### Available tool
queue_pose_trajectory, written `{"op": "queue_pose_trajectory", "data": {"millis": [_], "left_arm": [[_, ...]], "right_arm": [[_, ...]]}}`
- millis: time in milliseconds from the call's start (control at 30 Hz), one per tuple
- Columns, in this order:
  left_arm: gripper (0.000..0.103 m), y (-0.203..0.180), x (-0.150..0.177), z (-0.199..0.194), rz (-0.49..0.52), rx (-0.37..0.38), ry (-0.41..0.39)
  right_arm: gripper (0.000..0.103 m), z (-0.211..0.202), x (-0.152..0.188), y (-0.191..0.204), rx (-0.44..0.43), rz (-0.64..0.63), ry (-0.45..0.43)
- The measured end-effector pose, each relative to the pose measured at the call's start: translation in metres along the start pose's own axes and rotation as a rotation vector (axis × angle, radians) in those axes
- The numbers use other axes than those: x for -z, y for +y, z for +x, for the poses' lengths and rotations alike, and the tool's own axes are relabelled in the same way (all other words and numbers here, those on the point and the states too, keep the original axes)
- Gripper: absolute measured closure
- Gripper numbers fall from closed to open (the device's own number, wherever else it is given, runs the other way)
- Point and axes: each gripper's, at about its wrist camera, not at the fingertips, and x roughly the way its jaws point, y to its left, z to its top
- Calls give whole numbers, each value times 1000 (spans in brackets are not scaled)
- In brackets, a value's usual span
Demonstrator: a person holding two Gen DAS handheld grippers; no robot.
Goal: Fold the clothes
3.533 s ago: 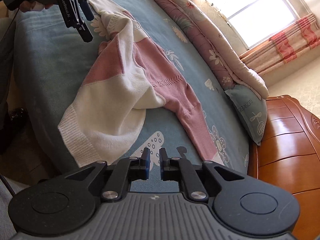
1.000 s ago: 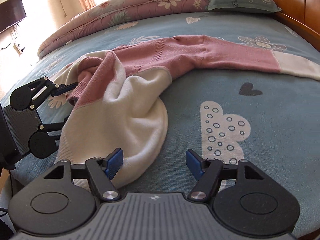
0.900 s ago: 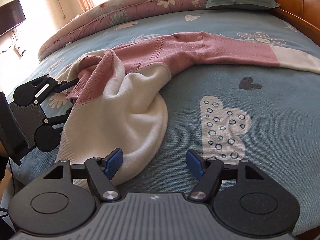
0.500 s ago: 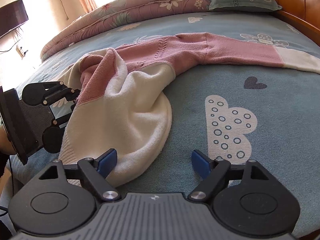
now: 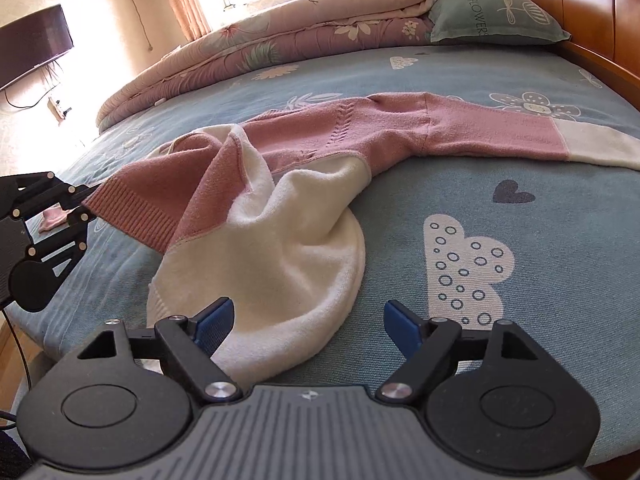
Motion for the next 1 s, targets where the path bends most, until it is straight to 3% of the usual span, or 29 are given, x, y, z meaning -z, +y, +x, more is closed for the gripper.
{"op": "queue_pose_trajectory", "data": {"millis": [300, 600, 833, 1000], "left_arm": [[100, 38, 16, -58, -10, -61, 63], [99, 47, 42, -106, 24, -36, 170], [99, 63, 53, -126, -61, 27, 249], [99, 87, 64, -125, -233, 119, 316]], "right_arm": [[17, -12, 1, 15, -24, -23, -20], [17, -14, 3, 20, -50, -22, -24], [17, -13, 6, 21, -71, -19, -8], [17, -10, 8, 14, -109, 30, 17]]}}
